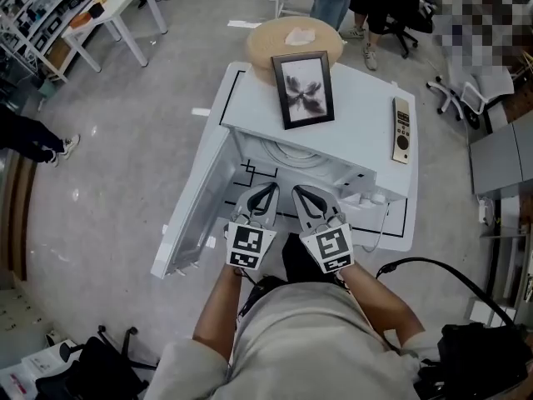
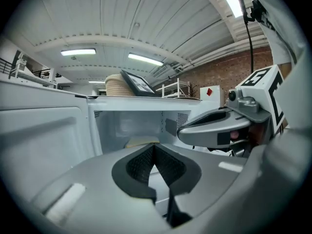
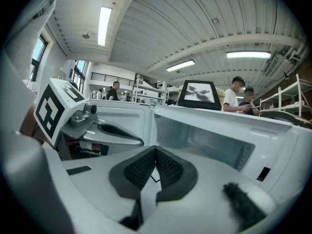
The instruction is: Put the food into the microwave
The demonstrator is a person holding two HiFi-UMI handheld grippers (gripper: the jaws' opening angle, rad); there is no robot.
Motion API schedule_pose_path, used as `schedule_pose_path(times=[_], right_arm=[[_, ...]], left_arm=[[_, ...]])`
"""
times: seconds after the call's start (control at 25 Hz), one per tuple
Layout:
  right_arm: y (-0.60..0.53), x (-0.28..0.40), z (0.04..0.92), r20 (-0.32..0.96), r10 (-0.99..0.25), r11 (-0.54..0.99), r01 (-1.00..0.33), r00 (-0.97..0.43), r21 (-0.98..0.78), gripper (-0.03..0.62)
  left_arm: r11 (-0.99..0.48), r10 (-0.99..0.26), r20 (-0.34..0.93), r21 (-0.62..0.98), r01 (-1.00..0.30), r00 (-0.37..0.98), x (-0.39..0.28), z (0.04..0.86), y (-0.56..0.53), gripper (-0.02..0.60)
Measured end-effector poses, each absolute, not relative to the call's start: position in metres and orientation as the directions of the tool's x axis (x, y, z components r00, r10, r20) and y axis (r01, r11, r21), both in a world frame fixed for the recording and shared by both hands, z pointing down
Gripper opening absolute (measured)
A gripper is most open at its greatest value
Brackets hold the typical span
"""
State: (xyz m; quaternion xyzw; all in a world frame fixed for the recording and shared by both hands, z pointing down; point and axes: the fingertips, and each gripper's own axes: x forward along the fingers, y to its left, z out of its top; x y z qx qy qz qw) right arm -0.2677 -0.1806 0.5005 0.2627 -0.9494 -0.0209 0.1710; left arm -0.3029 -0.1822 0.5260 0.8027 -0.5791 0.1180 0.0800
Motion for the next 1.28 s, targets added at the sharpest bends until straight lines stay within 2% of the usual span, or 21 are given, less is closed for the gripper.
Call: schedule_pose_path(times=[0.36, 0.76, 1.28], right_arm=[[-0.168, -0.267, 0.496, 0.306, -0.512, 0.858, -0.491, -0.803, 0.148, 0.011], [-0.170, -0.265, 0.489, 0.296, -0.529, 0.849, -0.491, -0.796, 0.197, 0.011], [-0.174, -0.268, 0.486, 0.293, -0.526, 0.850, -0.483, -0.798, 0.210, 0.011]], left_arm=[[-0.253, -0.933, 0.246, 0.069, -0.965, 0.262, -0.302, 0.524, -0.161, 0.008], [-0.262, -0.940, 0.205, 0.071, -0.962, 0.271, -0.295, 0.514, -0.163, 0.008], [-0.271, -0.937, 0.211, 0.059, -0.961, 0.277, -0.294, 0.510, -0.167, 0.008]])
